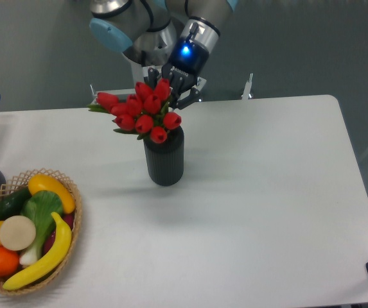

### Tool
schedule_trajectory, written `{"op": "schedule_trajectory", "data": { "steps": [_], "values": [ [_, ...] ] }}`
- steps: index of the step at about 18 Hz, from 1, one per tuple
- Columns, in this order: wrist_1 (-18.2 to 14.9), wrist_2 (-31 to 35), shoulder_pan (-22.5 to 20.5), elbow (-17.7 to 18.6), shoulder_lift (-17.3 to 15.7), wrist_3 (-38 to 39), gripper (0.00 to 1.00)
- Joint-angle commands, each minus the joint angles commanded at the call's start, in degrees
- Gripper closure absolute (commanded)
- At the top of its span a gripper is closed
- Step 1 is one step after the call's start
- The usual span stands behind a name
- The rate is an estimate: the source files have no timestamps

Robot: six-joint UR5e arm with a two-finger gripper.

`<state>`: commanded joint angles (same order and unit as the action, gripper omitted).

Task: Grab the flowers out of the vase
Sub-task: 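Lift the tulip bunch straight up out of the black vase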

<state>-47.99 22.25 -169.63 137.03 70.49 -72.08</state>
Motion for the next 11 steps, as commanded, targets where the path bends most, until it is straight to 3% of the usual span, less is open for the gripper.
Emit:
{"op": "schedule_trajectory", "data": {
  "steps": [11],
  "values": [
    [0.0,-4.6,-0.8,-5.8,0.9,14.1,0.97]
  ]
}}
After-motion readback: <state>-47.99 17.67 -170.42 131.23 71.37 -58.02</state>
